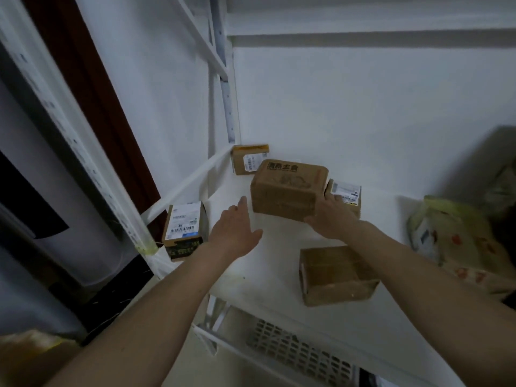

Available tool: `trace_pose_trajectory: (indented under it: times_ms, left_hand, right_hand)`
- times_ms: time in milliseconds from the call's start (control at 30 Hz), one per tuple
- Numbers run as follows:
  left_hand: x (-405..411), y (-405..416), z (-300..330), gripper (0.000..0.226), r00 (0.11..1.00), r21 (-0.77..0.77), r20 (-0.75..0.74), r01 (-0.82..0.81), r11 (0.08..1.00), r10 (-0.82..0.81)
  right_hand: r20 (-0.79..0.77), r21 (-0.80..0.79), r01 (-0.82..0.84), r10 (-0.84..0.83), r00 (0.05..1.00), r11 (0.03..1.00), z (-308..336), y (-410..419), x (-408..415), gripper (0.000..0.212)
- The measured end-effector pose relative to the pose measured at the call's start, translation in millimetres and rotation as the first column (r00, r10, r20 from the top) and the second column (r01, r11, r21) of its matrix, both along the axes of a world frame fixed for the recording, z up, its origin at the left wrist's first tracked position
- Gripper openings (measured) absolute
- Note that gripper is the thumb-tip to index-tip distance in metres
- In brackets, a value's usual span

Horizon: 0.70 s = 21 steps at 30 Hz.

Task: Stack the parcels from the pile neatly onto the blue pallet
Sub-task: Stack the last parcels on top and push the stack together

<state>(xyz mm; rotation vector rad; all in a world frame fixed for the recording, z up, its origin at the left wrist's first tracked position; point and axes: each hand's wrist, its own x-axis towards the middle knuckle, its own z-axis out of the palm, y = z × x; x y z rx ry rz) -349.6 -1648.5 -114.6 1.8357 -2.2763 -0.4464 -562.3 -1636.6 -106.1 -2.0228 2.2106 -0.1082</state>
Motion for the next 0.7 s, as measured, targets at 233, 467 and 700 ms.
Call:
trace_pose_trajectory:
  times_ms: [233, 467, 700]
  left_hand:
    - [-14.3, -84.9, -16.9, 0.097, 0.992, 0.122, -0.125, 0.023, 0.992, -0.008]
    - [-24.2, -138.3, -32.8, 0.09, 0.919, 0.223, -0.386, 0.009, 0.975, 0.08]
    - [-33.1, -176.7, -44.4, 0.082, 0.795, 0.385, -0.586, 0.104, 0.917, 0.156]
  right_hand:
    - [0.107, 0.072, 0.119, -0.127, 0.986, 0.99, -16.3, -56.8, -12.7, 0.078]
    - [0.164, 0.032, 0.224, -0.226, 0.96, 0.974, -21.6, -81.0, -18.0, 0.057]
    - [0.25, 0.047, 0.322, -0.323, 0.913, 0.946, -18.7, -89.0, -13.7, 0.046]
